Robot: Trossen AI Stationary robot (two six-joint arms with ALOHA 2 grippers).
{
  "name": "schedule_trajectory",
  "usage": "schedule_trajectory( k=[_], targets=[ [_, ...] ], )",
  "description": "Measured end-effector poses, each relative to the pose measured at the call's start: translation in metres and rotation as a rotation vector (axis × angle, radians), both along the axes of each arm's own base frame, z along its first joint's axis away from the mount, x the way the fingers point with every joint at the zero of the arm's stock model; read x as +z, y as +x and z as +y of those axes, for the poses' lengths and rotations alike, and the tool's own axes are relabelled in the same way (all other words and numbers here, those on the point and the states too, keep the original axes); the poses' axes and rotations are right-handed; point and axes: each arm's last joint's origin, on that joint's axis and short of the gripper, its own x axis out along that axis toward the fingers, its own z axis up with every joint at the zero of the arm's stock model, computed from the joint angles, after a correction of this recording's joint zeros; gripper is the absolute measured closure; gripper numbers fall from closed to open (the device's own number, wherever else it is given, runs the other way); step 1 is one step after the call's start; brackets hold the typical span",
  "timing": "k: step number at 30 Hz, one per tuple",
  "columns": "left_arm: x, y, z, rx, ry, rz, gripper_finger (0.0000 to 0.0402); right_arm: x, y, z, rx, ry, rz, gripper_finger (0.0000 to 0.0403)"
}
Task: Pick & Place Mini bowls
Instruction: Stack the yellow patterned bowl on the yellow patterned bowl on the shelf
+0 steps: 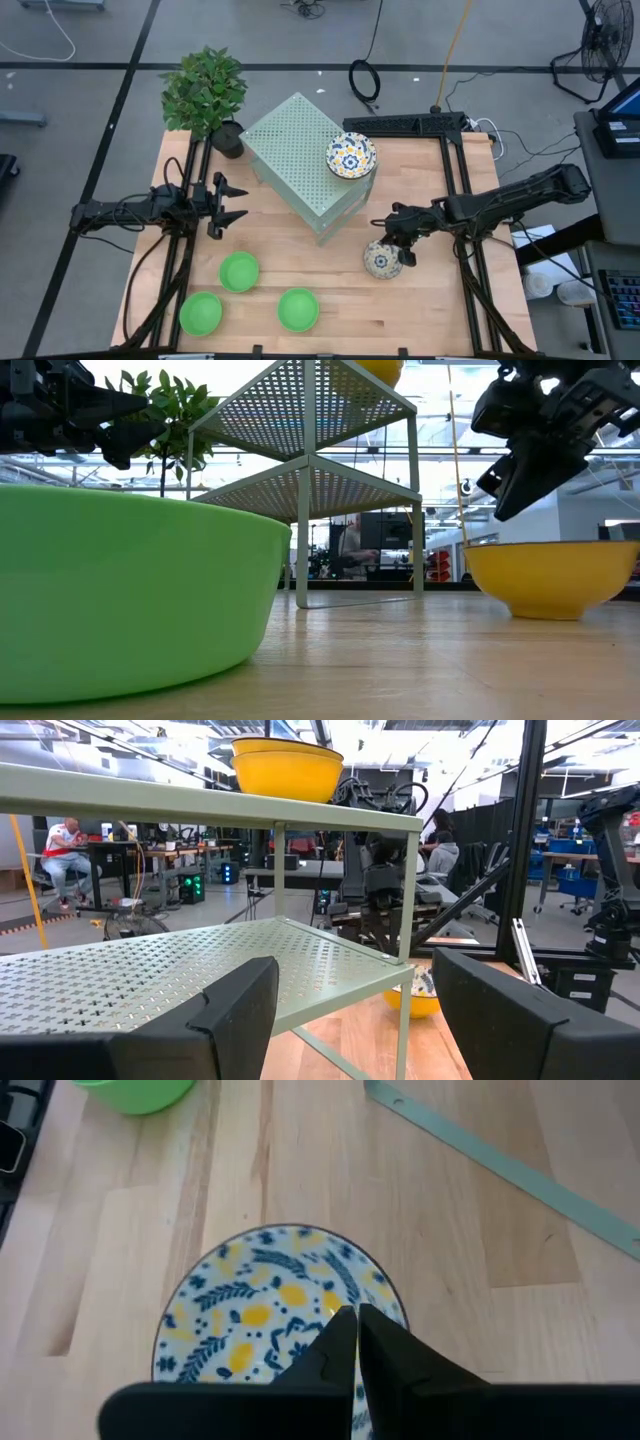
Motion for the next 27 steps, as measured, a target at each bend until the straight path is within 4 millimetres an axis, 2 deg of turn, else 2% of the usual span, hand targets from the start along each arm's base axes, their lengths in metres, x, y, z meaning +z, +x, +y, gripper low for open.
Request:
schedule_trajectory(
  k=[6,12,14,18,22,24,27],
  targets=[
    [0.000,0.000,0.000,0.000,0.000,0.000,0.0133,0.000,0.000,0.000,0.027,-0.026,-0.008,0.0385],
    [0.000,0.000,0.000,0.000,0.000,0.000,0.0133,0.002,0.001,0.000,0.061,-0.055,-0.017,0.0312],
    [0.000,0.000,0.000,0.000,0.000,0.000,0.0133,0.014,0.004,0.001,0.090,-0.081,-0.025,0.0277],
    [0.000,0.000,0.000,0.000,0.000,0.000,0.0133,0.058,0.017,0.003,0.091,-0.087,-0.066,0.0211],
    [0.000,0.000,0.000,0.000,0.000,0.000,0.0133,0.081,0.024,0.001,0.047,-0.176,0.069,0.0180],
    [0.000,0.000,0.000,0.001,0.000,-0.001,0.0133,0.077,0.025,-0.001,0.009,-0.226,0.187,0.0178],
    [0.000,0.000,0.000,0.000,0.000,0.000,0.0133,0.061,0.028,-0.003,-0.035,-0.234,0.341,0.0183]
  ],
)
